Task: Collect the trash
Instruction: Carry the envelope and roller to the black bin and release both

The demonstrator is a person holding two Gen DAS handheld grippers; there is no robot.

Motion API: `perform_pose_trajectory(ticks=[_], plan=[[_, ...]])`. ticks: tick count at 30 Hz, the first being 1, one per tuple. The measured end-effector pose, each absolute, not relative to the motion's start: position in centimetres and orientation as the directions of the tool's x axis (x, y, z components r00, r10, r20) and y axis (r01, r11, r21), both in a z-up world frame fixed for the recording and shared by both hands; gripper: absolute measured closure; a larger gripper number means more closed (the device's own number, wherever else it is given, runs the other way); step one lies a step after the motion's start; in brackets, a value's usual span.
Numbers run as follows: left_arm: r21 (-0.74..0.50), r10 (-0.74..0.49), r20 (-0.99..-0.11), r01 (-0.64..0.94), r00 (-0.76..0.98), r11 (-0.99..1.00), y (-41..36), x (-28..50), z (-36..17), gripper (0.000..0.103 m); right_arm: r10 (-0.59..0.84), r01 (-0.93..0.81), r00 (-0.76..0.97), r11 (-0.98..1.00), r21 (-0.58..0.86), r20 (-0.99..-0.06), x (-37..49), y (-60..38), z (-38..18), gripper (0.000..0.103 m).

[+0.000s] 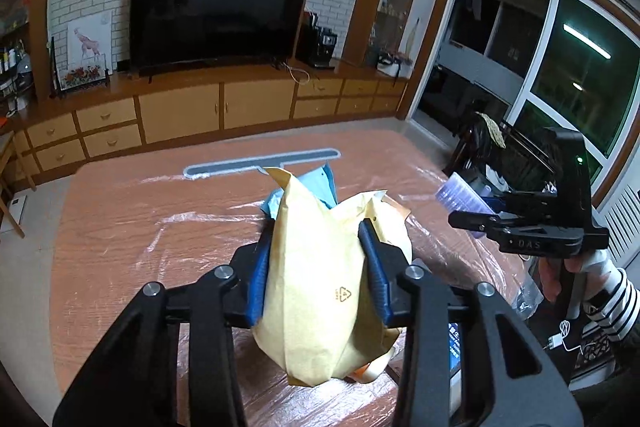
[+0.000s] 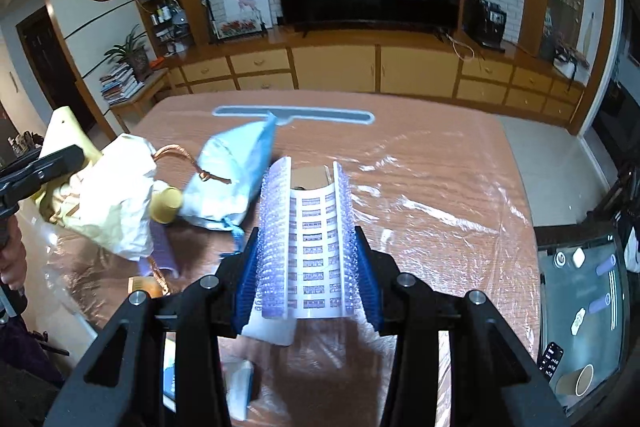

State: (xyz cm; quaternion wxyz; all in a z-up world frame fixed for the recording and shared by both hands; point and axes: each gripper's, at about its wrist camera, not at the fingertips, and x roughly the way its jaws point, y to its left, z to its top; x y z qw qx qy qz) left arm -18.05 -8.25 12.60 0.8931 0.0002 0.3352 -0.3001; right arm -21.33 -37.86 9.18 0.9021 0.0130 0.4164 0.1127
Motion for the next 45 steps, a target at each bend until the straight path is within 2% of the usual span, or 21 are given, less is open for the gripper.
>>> perform_pose_trajectory(ticks=[5,10,19,31,45], plan=[[-0.209,-0.557,-0.572,0.550,0.602,0.809,-7.1,-19.9,14.0,0.061,0.296,-0.256,0.627,0.952,0.168,-0.721,-23.5,-36.6,11.2,0.060],[-0.218,-0.571,-0.566,0.560,0.595,0.799,-6.1,-22.5,14.8,0.061,0.342,-0.334,0.607,0.929,0.161,-0.717,-27.4,-34.2,12.6,0.060],[-0.198,-0.570,-0.627,0.599,0.531,0.776,-5.5,-27.8,13.9,0.061,0.397,-0.401,0.539,0.896,0.188,-0.743,-33.3,-31.3,12.3,0.060],[-0.205,-0.564,-0.743,0.678,0.362,0.706,-6.7,-33.5,9.1,0.061,0.393,-0.373,0.400,0.895,0.244,-0.828,-38.6,-30.4,7.2,0.060],[-0.138,-0.447,-0.850,0.703,0.277,0.698,-9.7,-33.6,0.7,0.061,0.299,-0.324,0.313,0.926,0.195,-0.901,-38.6,-29.4,-1.1,0.060]])
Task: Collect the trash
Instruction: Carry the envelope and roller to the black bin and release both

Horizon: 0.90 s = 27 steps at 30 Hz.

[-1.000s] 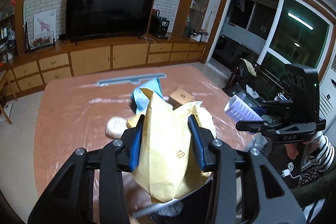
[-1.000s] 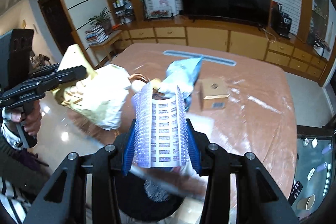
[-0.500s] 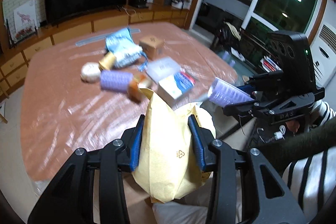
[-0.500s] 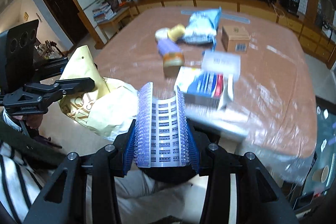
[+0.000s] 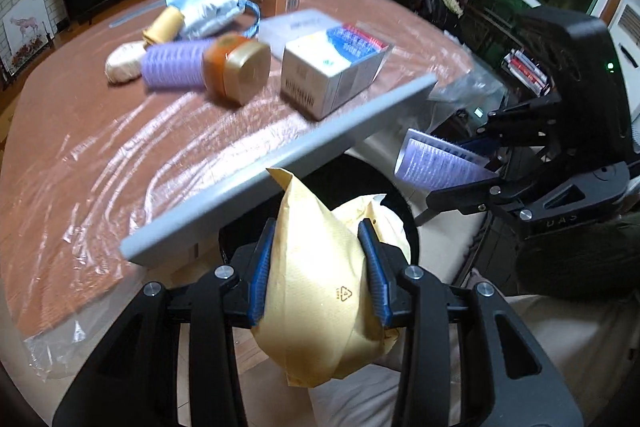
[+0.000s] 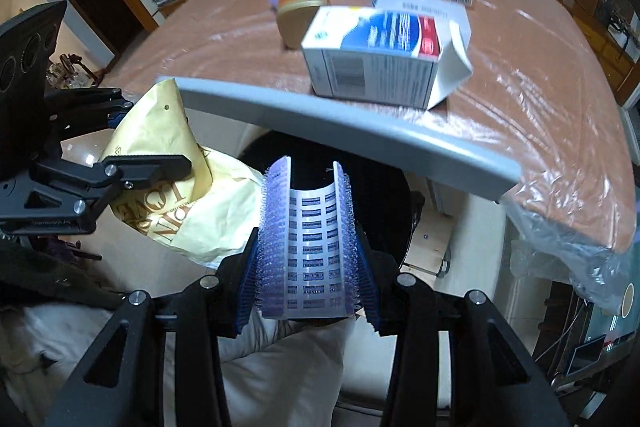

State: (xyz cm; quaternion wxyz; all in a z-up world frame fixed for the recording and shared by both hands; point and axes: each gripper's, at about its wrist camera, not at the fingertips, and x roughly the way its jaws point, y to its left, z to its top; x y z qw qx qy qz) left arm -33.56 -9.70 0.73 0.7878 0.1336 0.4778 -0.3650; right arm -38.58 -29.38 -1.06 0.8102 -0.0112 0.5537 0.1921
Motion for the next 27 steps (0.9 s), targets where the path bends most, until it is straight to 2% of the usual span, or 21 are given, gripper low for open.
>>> perform_pose_trajectory(ticks=[9,27], plan=[[-0.087,-0.381,-0.878,0.687,0.289,0.721,-10.3,-32.7,-1.9,0.061,0.268,-0.290,0.316,0.941,0.176,-0.910,-38.1,-28.7,-4.0,0.060],[-0.037,-0.331,-0.899,0.704,0.287,0.710,-11.3,-32.4,-5.2,0.061,0.232,-0.286,0.295,0.947,0.146,-0.927,-36.6,-27.4,-7.0,0.060]])
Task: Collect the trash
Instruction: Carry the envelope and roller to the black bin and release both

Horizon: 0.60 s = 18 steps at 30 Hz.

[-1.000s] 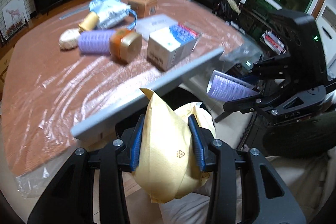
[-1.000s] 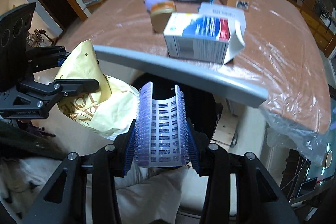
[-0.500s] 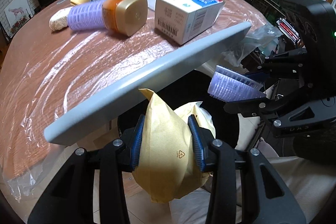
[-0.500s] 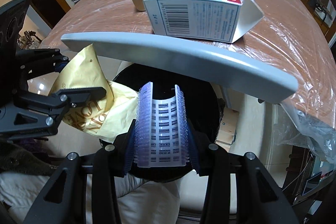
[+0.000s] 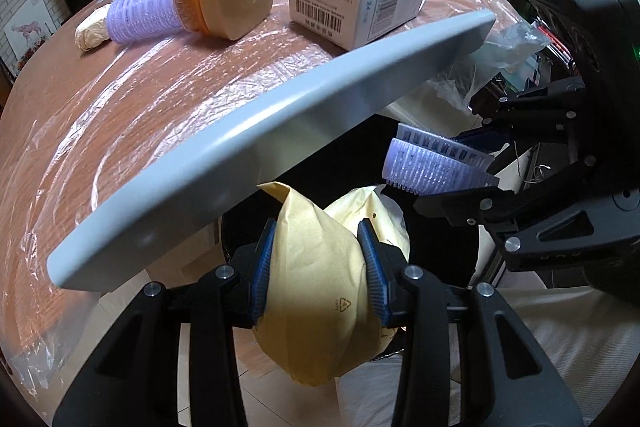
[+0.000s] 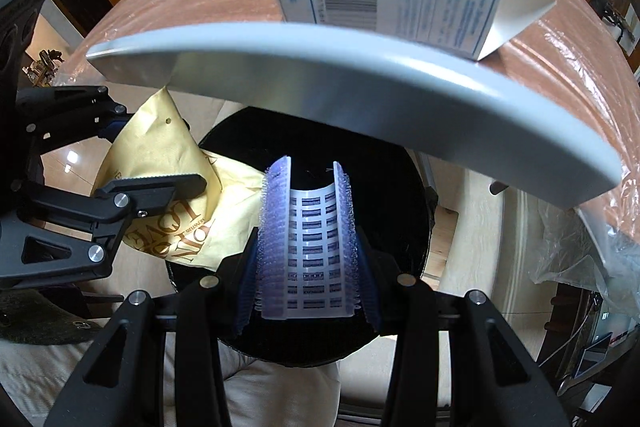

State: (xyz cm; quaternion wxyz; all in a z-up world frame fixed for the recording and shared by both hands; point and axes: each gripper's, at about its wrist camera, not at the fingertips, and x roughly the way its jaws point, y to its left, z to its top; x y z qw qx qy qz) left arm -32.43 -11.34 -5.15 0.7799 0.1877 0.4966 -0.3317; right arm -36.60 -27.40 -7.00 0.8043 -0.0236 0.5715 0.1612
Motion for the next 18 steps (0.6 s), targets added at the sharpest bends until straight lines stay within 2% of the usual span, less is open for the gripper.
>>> perform_pose_trajectory(ticks=[10,11,13,14,18], plan=[[-0.025,-0.311,-0.907,0.701,0.284,0.712,-13.3,-32.1,-6.9,0.061,0.205,-0.244,0.276,0.960,0.138,-0.939,-36.2,-27.0,-8.3,0.058],[-0.027,-0.315,-0.905,0.700,0.285,0.713,-13.3,-32.0,-6.8,0.058,0.206,-0.233,0.272,0.962,0.143,-0.940,-36.1,-27.1,-8.2,0.051],[-0.051,-0.345,-0.892,0.693,0.292,0.719,-13.1,-31.9,-6.6,0.042,0.209,-0.214,0.274,0.965,0.152,-0.939,-36.1,-27.5,-7.9,0.038],[-0.066,-0.361,-0.884,0.686,0.296,0.724,-12.9,-32.0,-6.2,0.032,0.214,-0.211,0.282,0.965,0.157,-0.935,-36.3,-27.8,-7.6,0.037],[-0.068,-0.371,-0.872,0.673,0.319,0.737,-12.1,-32.3,-5.0,0.025,0.193,-0.207,0.319,0.970,0.131,-0.928,-37.2,-28.5,-5.8,0.032]])
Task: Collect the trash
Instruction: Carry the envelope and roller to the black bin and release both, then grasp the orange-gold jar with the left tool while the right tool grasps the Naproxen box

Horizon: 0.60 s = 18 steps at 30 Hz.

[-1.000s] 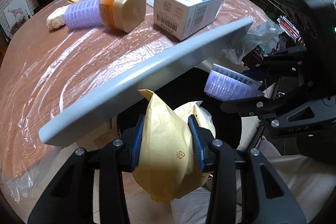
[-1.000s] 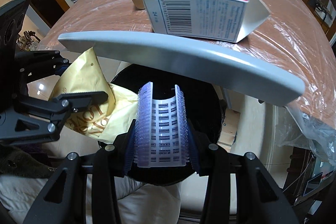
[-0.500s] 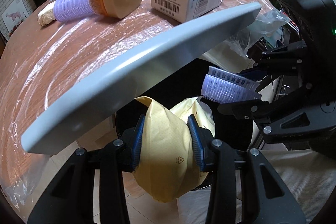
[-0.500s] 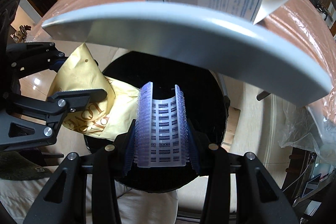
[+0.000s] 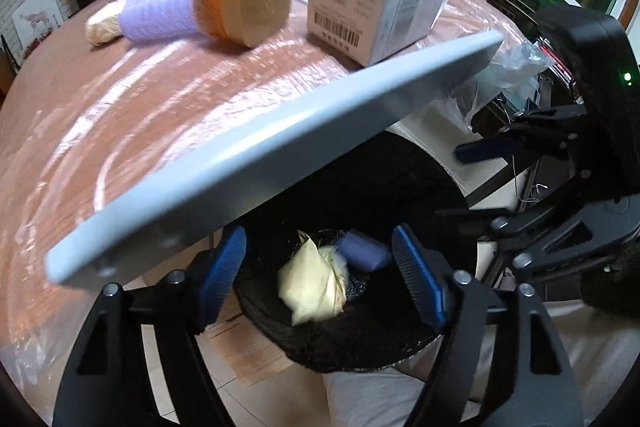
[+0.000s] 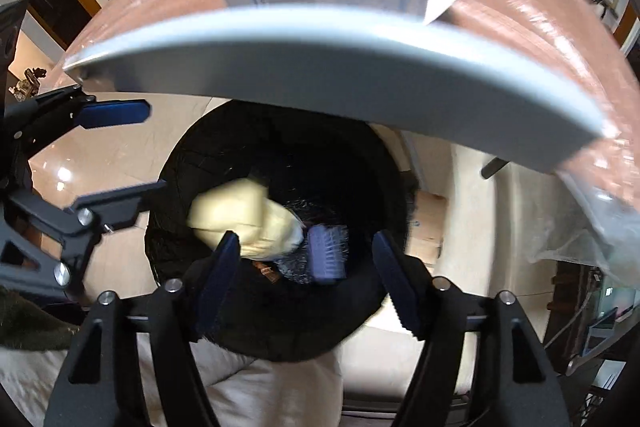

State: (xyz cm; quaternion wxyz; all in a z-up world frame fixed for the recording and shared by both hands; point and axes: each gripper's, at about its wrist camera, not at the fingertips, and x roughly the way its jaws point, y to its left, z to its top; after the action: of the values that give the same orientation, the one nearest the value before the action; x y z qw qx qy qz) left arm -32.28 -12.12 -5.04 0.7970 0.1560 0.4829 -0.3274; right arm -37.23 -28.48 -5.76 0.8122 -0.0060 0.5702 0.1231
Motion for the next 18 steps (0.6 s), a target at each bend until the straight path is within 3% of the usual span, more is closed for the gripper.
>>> perform_pose_trajectory(ticks=[5,10,13,18], plan=[[-0.100,-0.425,-0.833,0.658,0.356,0.747,-9.5,-33.3,-1.5,0.022,0.166,-0.179,0.403,0.979,0.100,-0.900,-39.8,-30.2,-1.7,0.025],[-0.147,-0.546,-0.710,0.665,0.445,0.733,-7.3,-33.8,5.0,0.001,0.098,-0.166,0.563,0.986,0.004,-0.820,-40.7,-31.2,3.3,0.004],[-0.061,-0.519,-0.653,0.644,0.552,0.763,-7.6,-32.6,6.9,0.001,0.098,-0.159,0.643,0.987,-0.008,-0.759,-39.7,-31.3,5.5,0.004],[0.025,-0.452,-0.683,0.637,0.574,0.770,-10.0,-27.6,5.4,0.002,0.129,-0.168,0.652,0.985,0.024,-0.747,-35.4,-30.6,5.5,0.004]])
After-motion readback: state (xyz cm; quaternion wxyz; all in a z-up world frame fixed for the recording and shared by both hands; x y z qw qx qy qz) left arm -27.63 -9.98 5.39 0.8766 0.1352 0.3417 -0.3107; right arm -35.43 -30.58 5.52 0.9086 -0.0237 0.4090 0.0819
